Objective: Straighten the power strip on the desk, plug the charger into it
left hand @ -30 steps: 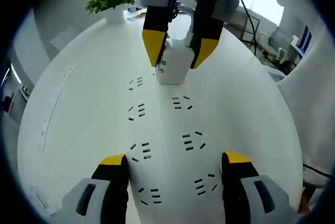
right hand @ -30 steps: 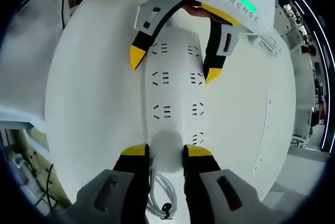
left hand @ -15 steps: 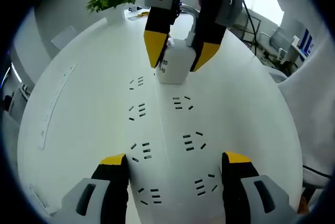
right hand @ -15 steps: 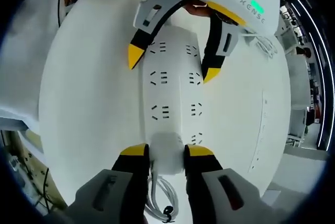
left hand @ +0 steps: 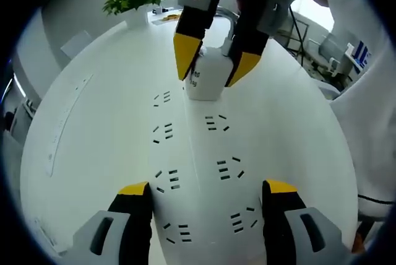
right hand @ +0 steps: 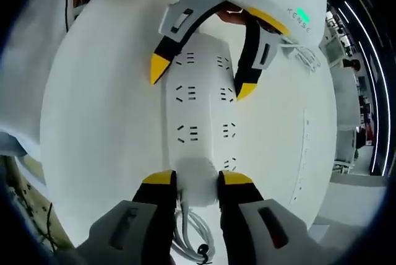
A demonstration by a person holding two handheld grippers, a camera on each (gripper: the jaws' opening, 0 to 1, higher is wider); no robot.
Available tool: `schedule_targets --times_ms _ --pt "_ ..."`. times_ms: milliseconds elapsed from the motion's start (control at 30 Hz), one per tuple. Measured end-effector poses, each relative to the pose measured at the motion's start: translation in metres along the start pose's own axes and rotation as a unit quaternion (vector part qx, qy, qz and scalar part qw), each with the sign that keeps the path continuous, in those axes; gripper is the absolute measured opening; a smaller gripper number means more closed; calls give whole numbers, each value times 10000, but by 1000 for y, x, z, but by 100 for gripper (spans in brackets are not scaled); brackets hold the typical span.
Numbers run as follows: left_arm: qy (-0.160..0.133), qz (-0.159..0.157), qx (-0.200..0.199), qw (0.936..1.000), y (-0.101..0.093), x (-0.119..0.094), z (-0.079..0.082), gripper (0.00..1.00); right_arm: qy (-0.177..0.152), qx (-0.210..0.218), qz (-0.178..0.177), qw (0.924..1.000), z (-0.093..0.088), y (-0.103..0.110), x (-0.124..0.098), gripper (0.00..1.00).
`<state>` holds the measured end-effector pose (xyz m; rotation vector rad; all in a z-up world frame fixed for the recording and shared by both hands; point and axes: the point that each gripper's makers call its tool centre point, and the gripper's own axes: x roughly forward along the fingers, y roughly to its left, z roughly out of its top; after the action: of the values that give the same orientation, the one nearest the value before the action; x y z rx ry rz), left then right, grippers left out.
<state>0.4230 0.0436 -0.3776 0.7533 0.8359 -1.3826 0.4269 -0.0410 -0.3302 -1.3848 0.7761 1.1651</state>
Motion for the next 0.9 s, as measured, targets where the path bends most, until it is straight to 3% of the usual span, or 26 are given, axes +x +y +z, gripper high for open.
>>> schedule_targets --times_ms 633,900 --pt "-138 -102 170 9997 -8 2 5 73 -347 448 -251 9981 1 10 -7 25" --pt "-149 -129 218 9996 -9 3 7 72 -305 649 -361 9968 2 12 -8 25"
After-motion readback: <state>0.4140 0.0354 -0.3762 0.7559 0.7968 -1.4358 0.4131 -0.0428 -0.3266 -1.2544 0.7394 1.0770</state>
